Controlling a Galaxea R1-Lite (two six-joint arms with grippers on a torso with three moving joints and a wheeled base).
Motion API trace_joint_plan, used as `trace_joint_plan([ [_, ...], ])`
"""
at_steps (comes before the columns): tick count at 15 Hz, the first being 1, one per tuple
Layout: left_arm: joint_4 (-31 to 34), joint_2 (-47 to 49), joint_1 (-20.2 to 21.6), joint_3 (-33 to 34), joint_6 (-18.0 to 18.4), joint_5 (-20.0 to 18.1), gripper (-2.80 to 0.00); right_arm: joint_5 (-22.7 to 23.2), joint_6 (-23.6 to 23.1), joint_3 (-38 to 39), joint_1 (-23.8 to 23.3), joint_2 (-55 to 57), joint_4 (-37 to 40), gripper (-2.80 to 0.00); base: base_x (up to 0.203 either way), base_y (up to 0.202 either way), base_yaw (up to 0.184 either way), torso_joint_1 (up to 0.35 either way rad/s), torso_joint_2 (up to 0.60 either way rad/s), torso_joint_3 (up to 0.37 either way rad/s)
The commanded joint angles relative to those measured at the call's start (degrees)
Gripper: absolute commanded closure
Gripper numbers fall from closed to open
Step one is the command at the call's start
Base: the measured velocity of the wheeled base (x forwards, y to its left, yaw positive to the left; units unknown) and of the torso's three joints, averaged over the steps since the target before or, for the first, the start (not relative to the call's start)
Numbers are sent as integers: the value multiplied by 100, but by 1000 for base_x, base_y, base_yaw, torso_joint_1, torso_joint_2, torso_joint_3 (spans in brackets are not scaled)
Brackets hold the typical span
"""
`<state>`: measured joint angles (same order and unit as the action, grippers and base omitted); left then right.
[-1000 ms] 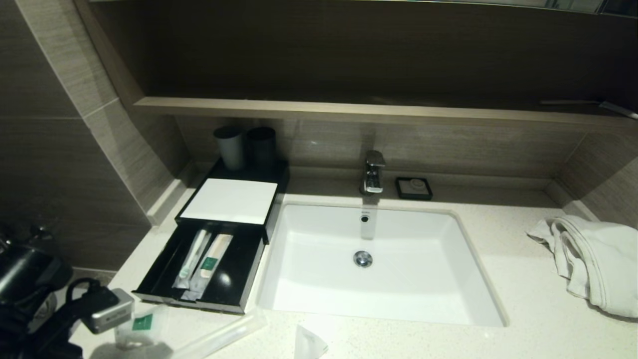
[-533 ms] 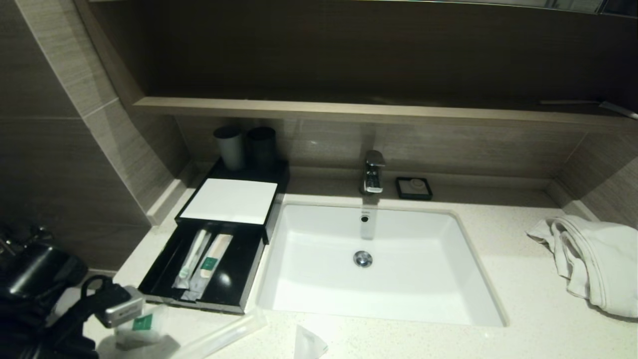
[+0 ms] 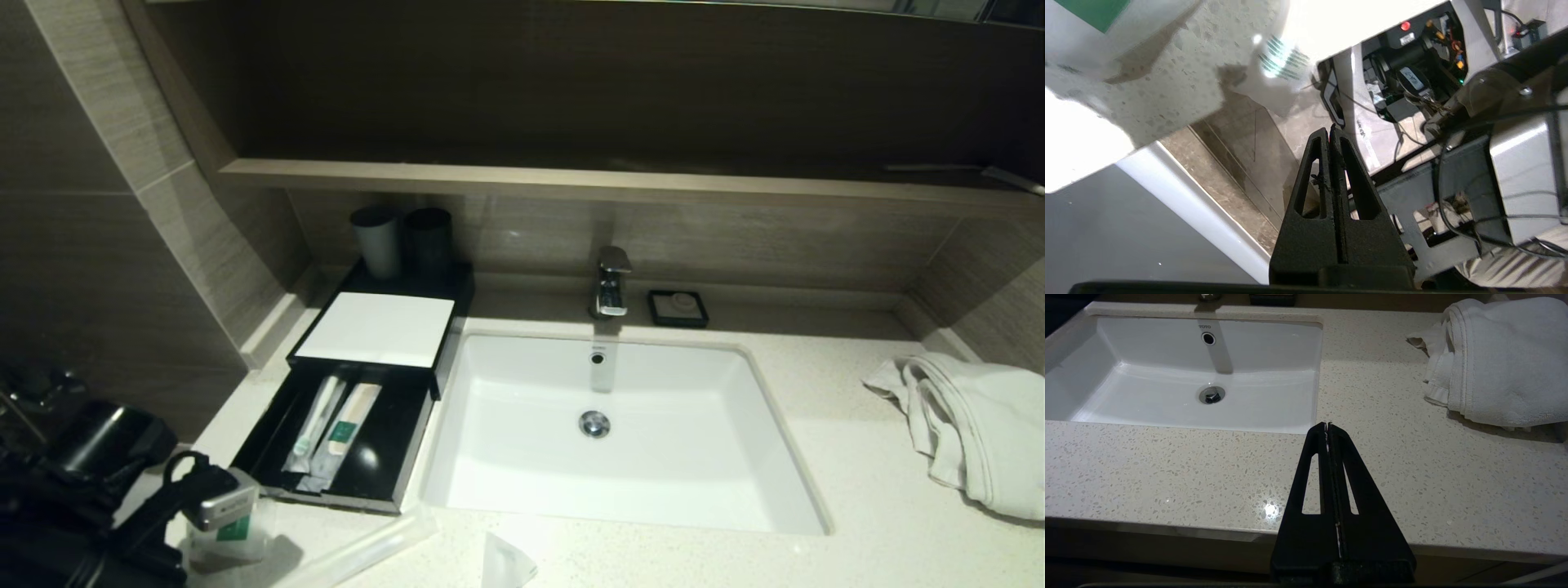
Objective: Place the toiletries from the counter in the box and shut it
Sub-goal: Pick up the bathroom toiletry
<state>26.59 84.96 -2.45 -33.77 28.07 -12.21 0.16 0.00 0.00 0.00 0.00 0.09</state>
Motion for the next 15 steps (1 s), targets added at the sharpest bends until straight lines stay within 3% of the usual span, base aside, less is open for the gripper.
trace_joint_plan([
  [1,-16,190,-1,11,18,43,0,2,0,0,0,0,0,0,0,0,0,0,0,0],
  [11,-291,503,-61,-4,42,149,0,2,0,0,0,0,0,0,0,0,0,0,0,0],
  [12,-290,520,-92,-15,49,161,-280,2,0,0,0,0,0,0,0,0,0,0,0,0],
  [15,-551,717,-238,37,47,630,-280,2,0,0,0,0,0,0,0,0,0,0,0,0],
])
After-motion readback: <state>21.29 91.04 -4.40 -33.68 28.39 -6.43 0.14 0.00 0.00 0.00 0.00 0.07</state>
